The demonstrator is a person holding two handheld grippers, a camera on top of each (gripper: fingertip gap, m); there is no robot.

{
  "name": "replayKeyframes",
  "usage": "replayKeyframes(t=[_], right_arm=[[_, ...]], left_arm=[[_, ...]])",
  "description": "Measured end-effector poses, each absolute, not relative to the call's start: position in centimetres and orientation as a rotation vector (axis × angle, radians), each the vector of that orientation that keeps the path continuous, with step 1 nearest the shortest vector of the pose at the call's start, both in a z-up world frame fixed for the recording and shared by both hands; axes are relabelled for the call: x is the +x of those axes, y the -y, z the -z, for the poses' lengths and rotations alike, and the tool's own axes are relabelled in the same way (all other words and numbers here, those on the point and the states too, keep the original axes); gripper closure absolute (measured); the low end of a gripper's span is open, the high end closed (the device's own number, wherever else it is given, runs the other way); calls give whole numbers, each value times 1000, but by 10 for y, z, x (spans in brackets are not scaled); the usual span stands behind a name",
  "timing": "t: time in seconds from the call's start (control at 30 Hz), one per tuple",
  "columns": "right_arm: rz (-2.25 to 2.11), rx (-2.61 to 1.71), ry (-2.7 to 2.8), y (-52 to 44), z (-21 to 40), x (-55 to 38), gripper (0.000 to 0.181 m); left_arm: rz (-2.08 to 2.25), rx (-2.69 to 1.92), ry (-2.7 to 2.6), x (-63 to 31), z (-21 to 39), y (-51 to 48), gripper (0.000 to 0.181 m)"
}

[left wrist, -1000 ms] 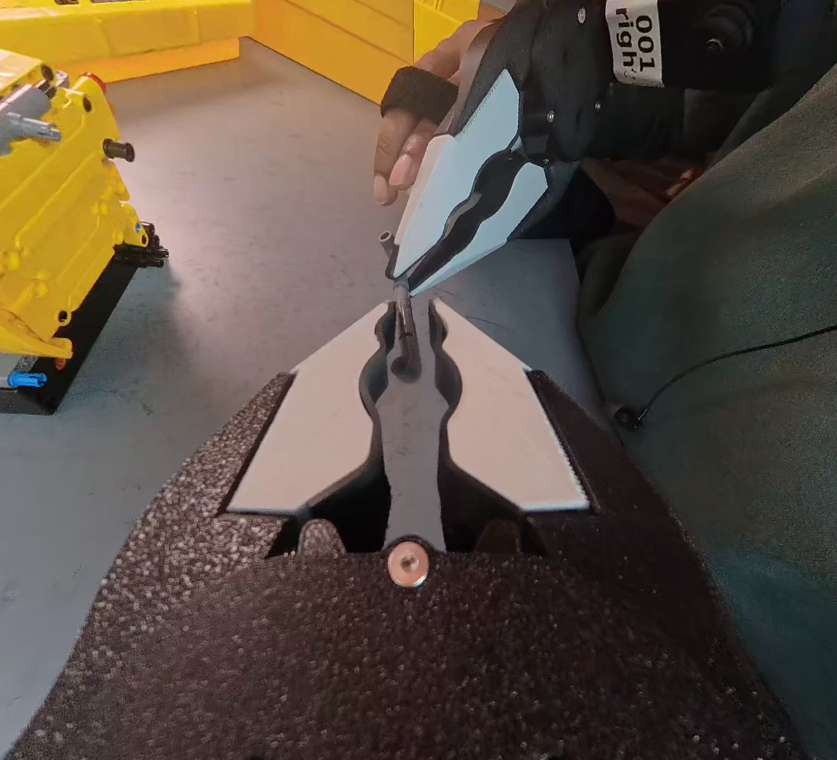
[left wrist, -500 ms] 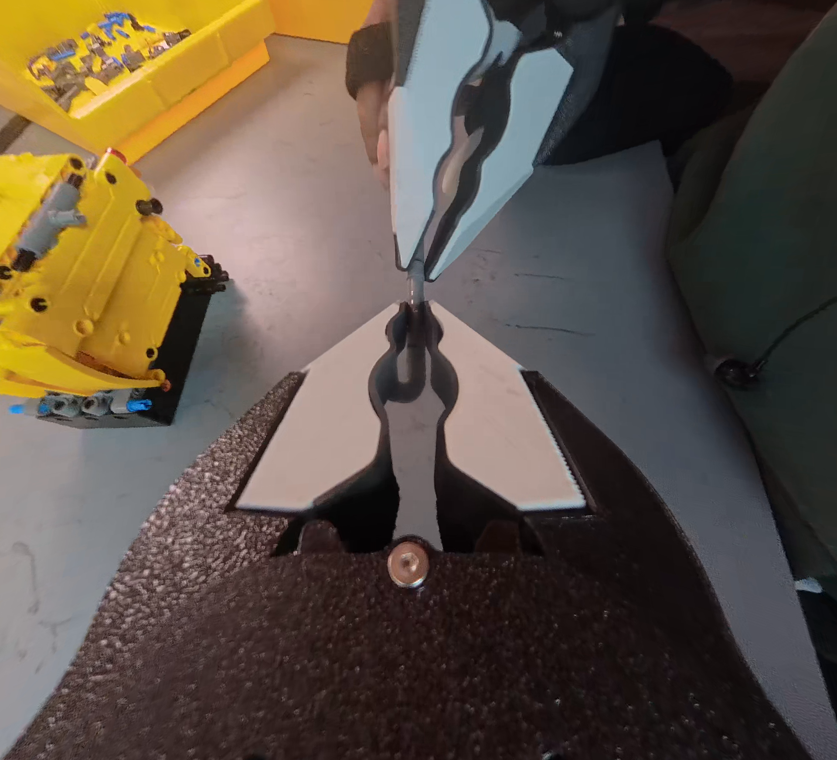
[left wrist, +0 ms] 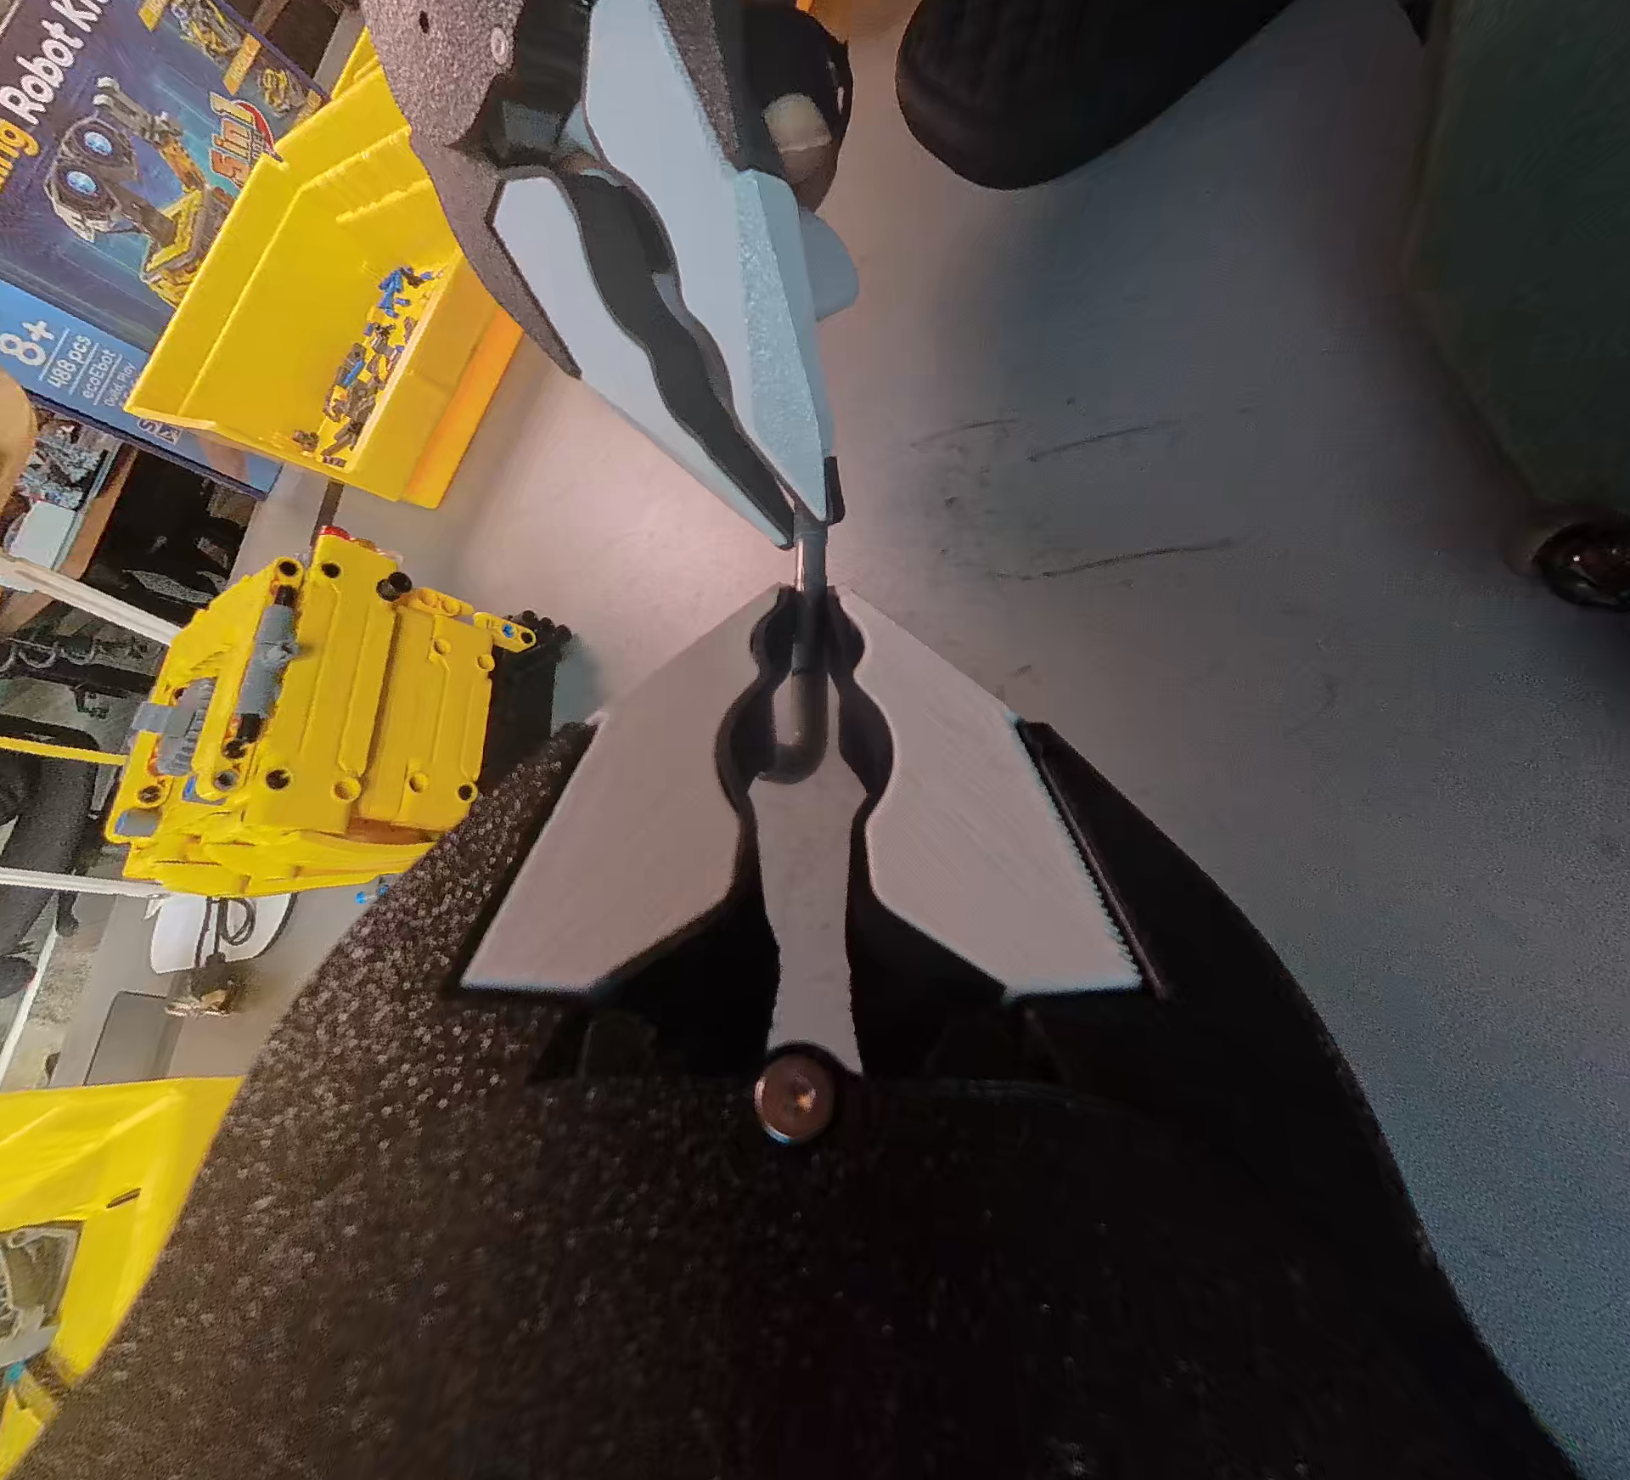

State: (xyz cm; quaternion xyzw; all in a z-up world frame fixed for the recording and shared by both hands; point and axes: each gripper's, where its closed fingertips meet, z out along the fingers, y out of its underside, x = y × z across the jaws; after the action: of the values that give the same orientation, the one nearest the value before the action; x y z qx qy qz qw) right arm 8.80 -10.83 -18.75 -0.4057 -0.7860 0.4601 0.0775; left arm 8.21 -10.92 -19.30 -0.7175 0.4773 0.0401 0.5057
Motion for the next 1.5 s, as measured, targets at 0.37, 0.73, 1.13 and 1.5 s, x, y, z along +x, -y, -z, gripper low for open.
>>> replayKeyframes(t=[0.37,0.73,1.13,1.5], right_arm=[[-1082,-914,2282,89,182,94,157],[-744,-728,2368,99,226,112,166],[-896,-944,2399,96,227,102,168],[-885,-1135,2378,88,240,98,168]], left_arm=[[131,-1835,-1051,80,200,111,176],[620,-2175,-915,93,236,120,175],[476,-2182,-863,56,222,120,148],[161,-2178,-452,-76,179,159,149]])
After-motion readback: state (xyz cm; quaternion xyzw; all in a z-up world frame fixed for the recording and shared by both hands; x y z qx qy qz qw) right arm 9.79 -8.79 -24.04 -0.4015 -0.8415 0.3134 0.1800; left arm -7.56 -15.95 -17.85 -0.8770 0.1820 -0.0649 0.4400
